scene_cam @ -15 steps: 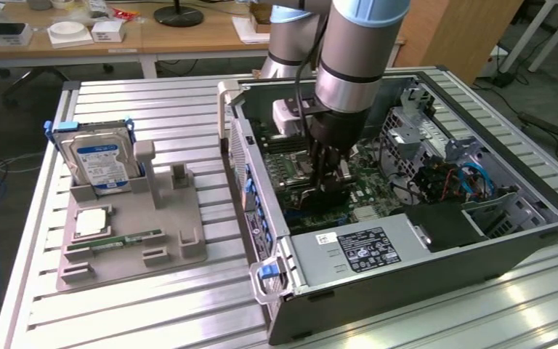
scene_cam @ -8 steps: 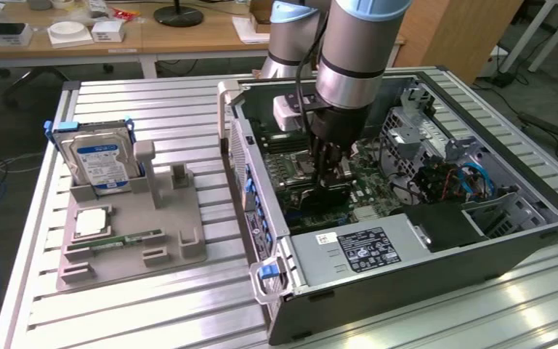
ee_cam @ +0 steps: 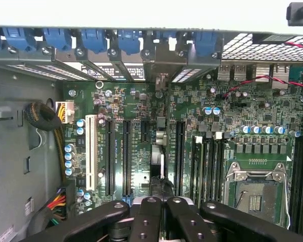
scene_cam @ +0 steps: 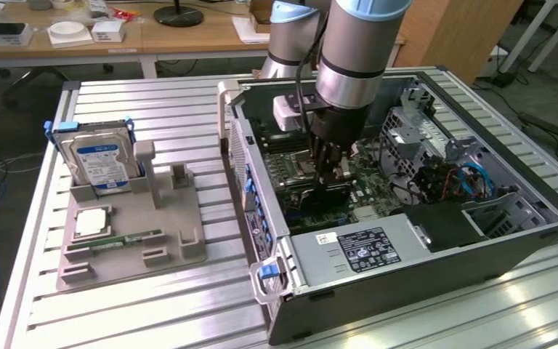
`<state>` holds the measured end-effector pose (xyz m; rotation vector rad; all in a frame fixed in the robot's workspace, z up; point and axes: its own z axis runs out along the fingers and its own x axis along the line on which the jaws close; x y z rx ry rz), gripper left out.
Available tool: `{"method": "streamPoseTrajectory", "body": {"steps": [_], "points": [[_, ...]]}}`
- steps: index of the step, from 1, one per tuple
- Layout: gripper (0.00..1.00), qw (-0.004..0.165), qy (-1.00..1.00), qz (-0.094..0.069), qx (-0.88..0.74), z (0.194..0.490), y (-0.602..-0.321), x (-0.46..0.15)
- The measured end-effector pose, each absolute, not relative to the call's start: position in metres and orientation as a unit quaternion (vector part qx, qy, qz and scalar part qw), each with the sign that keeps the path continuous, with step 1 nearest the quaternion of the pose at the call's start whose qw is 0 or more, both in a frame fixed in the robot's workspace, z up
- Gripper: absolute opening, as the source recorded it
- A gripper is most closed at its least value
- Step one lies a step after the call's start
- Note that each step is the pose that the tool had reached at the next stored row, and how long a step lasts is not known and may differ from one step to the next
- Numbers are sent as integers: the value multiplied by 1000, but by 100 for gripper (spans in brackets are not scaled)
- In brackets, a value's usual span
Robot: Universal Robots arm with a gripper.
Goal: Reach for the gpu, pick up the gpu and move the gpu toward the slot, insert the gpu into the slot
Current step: 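Insert the gpu into the slot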
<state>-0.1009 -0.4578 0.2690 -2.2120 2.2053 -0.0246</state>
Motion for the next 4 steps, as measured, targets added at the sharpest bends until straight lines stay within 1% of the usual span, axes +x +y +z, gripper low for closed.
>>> {"method": "streamPoseTrajectory", "body": {"steps": [4], "points": [[10,9,706,-8,-708,269,-458,-101]]}}
